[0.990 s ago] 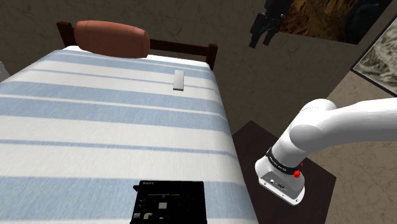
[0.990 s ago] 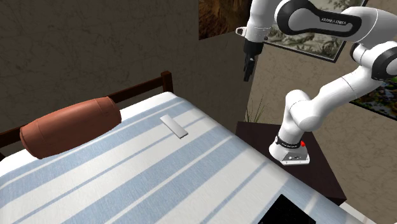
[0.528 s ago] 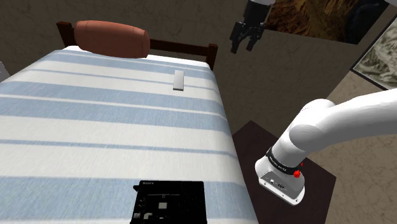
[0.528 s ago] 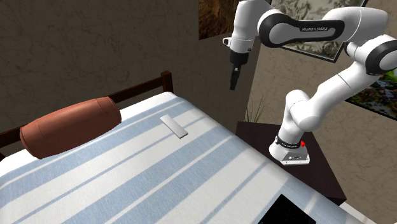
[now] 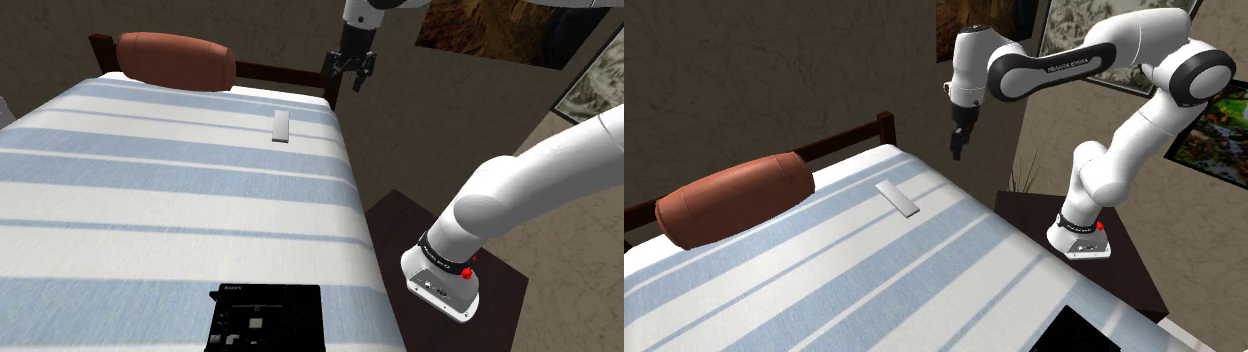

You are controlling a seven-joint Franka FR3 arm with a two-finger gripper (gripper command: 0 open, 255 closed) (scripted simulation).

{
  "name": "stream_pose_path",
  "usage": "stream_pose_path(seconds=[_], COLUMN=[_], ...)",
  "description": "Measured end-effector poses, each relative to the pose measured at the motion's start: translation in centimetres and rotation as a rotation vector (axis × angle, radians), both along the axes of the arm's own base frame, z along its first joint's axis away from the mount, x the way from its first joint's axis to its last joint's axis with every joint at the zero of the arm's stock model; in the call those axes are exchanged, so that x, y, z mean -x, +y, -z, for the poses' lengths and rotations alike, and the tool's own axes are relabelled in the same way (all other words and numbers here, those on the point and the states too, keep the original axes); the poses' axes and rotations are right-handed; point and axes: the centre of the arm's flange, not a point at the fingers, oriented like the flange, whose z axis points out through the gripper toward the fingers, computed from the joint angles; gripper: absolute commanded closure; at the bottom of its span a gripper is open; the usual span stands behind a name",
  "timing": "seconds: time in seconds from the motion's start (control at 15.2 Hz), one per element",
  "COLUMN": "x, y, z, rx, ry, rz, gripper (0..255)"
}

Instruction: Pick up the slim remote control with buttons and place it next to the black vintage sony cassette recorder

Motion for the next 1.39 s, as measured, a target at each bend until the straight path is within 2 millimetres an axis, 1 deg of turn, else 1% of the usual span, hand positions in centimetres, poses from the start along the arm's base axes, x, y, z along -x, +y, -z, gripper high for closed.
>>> stream_pose_path(seconds=[0.13,0.2,0.4,0.53,0.59,0.66,0.79,0.86,0.92,0.99,1.12,1.39], x=[-2.0,-3.3,-6.4,-8.1,-9.3,-10.7,-12.7,-14.0,-15.0,-16.2,-18.1,-22.1], y=[0.3,0.3,0.7,1.1,1.2,1.1,1.0,1.3,1.3,1.4,1.3,1.2], z=[1.5,2.3,5.1,6.1,7.0,8.1,9.6,10.3,11.4,12.0,13.1,16.7], rx=[0.0,0.0,0.0,-0.001,-0.001,0.0,-0.001,-0.001,-0.001,-0.001,-0.002,-0.002], ry=[0.003,0.004,0.01,0.012,0.013,0.015,0.018,0.019,0.021,0.024,0.026,0.031], rz=[0.028,0.042,0.082,0.11,0.123,0.137,0.165,0.178,0.192,0.206,0.233,0.286], gripper=[0,0,0,0,0,0,0,0,0,0,0,0])
